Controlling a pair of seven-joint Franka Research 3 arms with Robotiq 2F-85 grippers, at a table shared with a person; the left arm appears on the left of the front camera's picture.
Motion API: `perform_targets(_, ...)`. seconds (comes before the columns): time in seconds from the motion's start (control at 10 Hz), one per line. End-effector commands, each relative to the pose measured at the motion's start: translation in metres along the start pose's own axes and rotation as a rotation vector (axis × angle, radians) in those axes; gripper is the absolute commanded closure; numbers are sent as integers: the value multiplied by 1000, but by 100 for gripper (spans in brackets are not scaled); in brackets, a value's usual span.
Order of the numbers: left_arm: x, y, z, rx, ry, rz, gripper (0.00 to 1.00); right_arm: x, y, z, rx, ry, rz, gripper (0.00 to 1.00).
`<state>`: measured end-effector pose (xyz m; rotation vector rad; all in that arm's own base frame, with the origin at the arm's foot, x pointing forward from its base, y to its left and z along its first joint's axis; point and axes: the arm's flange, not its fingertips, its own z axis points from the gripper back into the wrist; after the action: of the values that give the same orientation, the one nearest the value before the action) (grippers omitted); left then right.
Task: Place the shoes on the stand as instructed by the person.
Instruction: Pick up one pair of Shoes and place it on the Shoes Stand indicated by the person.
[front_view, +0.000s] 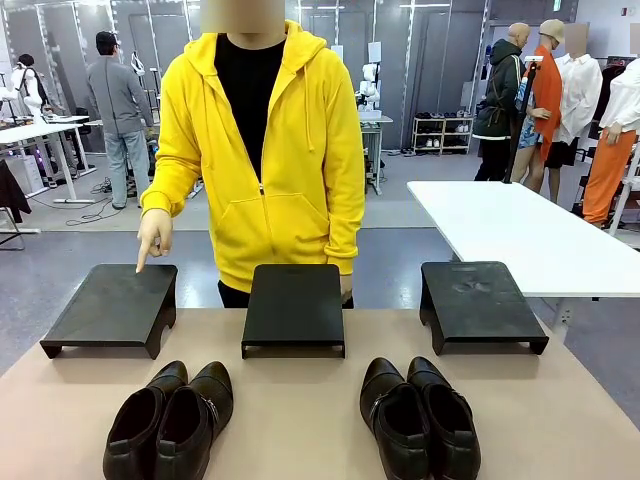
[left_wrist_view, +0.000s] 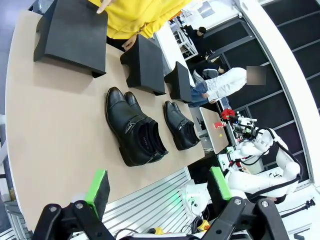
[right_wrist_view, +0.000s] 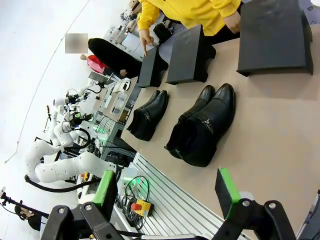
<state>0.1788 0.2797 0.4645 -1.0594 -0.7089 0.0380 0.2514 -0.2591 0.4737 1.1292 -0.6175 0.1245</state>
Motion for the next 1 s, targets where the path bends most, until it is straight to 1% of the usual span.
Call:
perform_targets(0.0, 0, 1, 2, -17, -4, -22, 0, 1, 0, 2, 12, 1, 11, 0)
perform_targets(0.7, 0, 1, 2, -17, -4, -22, 0, 1, 0, 2, 12, 1, 11, 0)
perform_targets(0.8, 0, 0, 0, 0, 1, -1, 0, 1, 0, 2, 12, 1, 11, 0)
perform_targets(0.9, 21, -23, -17, 40, 71, -33, 0, 1, 0, 2, 12, 1, 11, 0)
